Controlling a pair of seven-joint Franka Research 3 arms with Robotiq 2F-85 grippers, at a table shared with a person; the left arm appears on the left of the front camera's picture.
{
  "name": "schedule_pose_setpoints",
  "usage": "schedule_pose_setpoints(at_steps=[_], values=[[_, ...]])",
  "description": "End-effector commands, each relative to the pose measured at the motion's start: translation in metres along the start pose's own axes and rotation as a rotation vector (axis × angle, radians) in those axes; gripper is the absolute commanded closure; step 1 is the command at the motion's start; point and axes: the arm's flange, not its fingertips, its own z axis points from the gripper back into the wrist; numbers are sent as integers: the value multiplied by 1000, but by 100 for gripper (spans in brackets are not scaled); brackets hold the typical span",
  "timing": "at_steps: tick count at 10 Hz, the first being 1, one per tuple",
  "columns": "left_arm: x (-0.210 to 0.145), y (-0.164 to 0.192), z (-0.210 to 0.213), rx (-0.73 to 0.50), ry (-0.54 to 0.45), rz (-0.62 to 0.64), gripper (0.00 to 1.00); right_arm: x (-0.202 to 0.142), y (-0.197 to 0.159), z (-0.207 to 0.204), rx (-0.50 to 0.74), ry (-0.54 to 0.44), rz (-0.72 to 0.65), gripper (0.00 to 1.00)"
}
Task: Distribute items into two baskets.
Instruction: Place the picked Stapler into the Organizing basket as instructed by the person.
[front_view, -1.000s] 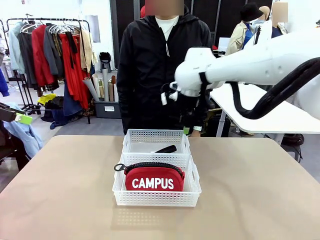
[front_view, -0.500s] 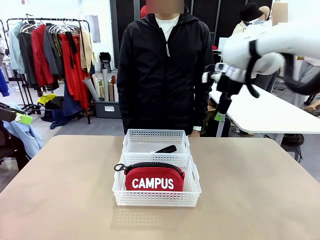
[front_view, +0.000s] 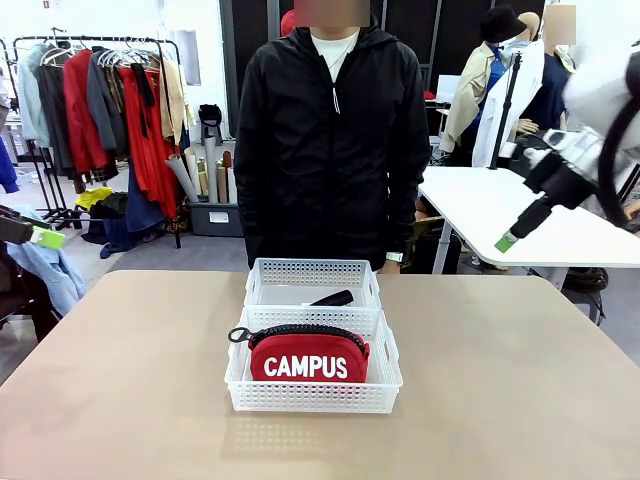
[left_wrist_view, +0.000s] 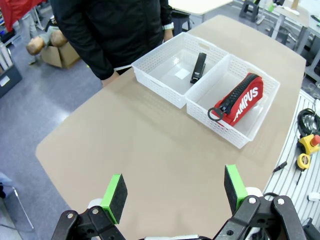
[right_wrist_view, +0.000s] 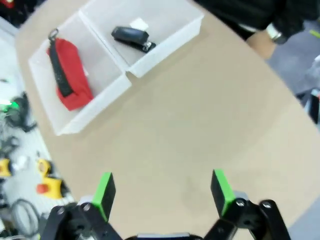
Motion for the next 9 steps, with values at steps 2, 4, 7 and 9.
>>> schedule_pose_setpoints(at_steps=[2, 4, 7, 9], values=[[0, 1, 0, -8, -23, -14, 0, -35, 25, 23, 14, -224, -103, 0], [0, 1, 0, -8, -23, -14, 0, -50, 41, 31, 37, -298, -105, 0], [0, 1, 0, -8, -23, -14, 0, -66, 43, 18, 102, -312, -133, 0], [0, 1, 0, -8, -23, -14, 0, -75, 45, 14, 118, -335, -143, 0]])
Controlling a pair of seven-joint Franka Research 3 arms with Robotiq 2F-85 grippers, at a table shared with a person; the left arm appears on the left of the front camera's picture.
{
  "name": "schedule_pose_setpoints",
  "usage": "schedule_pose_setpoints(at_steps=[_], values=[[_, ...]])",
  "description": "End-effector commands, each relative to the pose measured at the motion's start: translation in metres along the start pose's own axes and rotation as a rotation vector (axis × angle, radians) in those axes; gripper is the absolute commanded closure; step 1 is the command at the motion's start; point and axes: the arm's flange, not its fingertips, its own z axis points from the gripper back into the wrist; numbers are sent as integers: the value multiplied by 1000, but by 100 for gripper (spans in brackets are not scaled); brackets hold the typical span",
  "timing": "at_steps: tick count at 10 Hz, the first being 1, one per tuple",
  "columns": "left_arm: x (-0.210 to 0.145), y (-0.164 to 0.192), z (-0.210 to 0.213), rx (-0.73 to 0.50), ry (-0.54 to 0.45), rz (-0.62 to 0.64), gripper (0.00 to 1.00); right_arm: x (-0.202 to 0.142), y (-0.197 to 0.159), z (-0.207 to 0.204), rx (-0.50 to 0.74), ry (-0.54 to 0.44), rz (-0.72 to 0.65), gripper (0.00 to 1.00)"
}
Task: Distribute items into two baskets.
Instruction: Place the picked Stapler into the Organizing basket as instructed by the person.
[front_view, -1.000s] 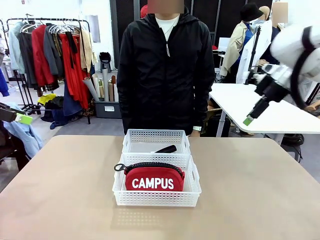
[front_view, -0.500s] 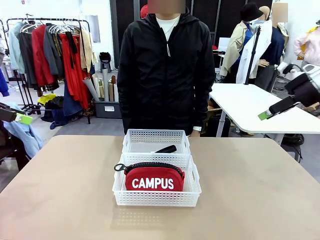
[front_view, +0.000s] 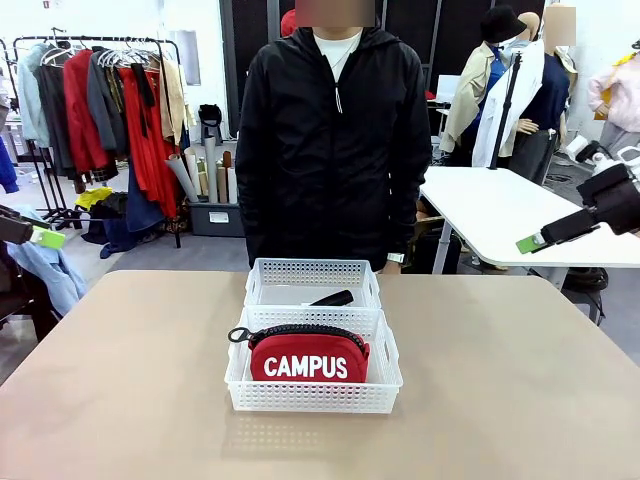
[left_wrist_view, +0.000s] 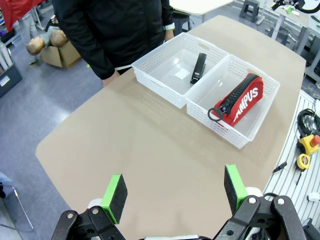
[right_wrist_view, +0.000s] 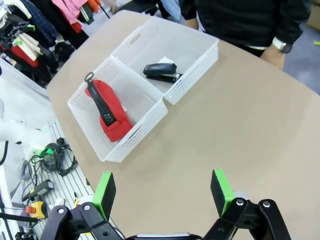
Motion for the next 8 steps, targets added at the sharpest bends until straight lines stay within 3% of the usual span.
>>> schedule_pose_setpoints(at_steps=[1, 2, 8], values=[[0, 1, 0, -8, -22, -15, 0, -5, -1, 2, 25, -71, 24, 0], [0, 1, 0, -8, -22, -15, 0, 0, 0, 0, 0, 0, 0, 0], [0, 1, 0, -8, -22, -15, 0, 0, 0, 0, 0, 0, 0, 0]])
